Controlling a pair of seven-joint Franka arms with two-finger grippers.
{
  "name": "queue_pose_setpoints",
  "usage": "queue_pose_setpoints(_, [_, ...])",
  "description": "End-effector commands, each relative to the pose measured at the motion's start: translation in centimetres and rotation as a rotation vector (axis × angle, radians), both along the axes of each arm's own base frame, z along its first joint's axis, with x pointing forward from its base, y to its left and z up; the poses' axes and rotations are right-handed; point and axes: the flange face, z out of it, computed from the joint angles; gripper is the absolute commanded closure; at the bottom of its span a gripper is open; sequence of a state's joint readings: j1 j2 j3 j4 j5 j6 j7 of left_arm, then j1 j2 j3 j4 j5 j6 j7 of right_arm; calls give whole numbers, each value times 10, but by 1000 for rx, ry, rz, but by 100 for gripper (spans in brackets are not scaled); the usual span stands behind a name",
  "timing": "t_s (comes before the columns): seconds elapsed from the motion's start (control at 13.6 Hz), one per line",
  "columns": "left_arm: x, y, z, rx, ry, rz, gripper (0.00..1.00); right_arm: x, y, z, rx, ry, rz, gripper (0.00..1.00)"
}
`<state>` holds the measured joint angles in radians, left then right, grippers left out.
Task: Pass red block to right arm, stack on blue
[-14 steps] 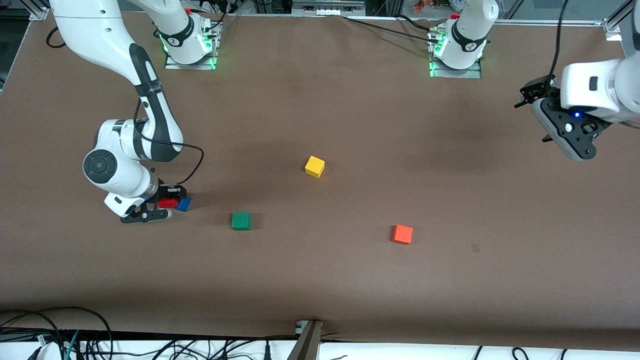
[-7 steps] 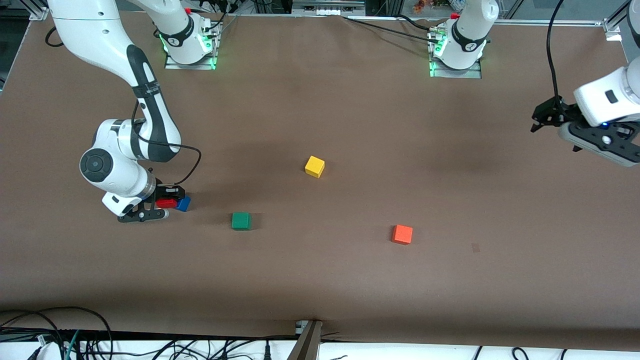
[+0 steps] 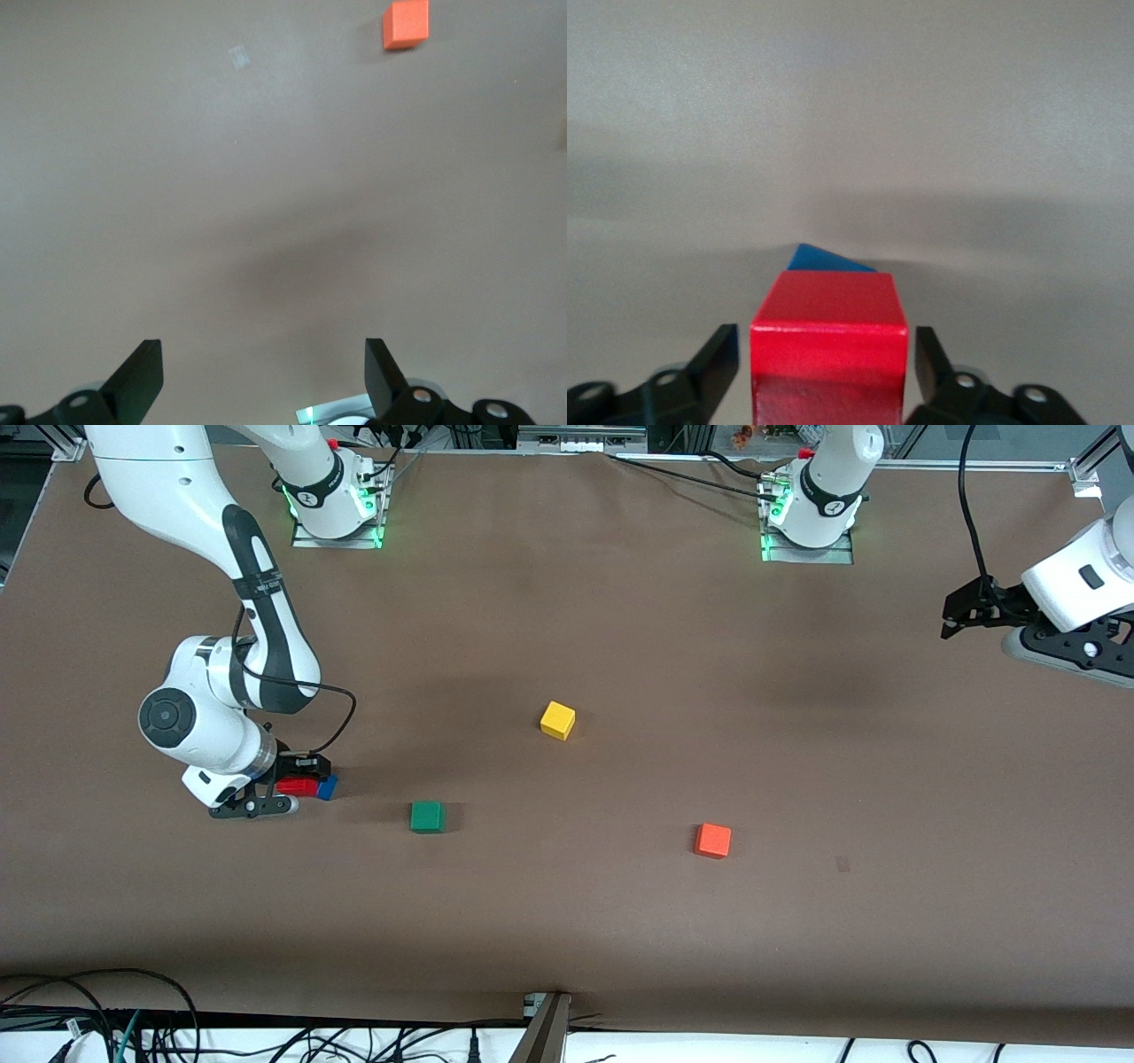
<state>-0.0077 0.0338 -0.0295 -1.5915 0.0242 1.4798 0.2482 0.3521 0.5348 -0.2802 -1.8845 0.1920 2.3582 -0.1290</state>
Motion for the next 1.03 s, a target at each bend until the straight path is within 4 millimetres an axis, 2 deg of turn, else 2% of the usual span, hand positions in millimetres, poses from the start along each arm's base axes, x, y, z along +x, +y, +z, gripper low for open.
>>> queue_pose_setpoints(0.0, [15, 12, -5, -17, 14, 44, 0, -3, 2, 12, 22, -3, 0, 0])
queue_pose_setpoints(0.15, [16, 10, -4, -29, 9, 51, 0, -3, 5, 37, 40, 10, 6, 0])
queue_pose_setpoints(0.3, [16, 2, -2, -31, -4, 34, 0, -3, 5, 80, 67, 23, 1, 0])
queue_pose_setpoints(0.37, [16, 4, -2, -32, -7, 37, 0, -5, 2, 103, 77, 8, 0, 0])
queue_pose_setpoints(0.52, [16, 2, 0, -35, -23, 32, 0, -9, -15, 152, 86, -48, 0, 0])
queue_pose_setpoints(0.66, [16, 1, 1, -28, -28, 27, 0, -16, -23, 198, 72, -43, 16, 0])
queue_pose_setpoints(0.81, [16, 0, 2, -29, -31, 26, 0, -25, -50, 253, 27, -27, 15, 0])
queue_pose_setpoints(0.89, [18, -1, 3, -32, -37, 27, 0, -29, -57, 276, 12, 9, 11, 0])
queue_pose_setpoints(0.96, [20, -4, 5, -32, -57, 23, 0, -34, -55, 293, 6, 58, 10, 0])
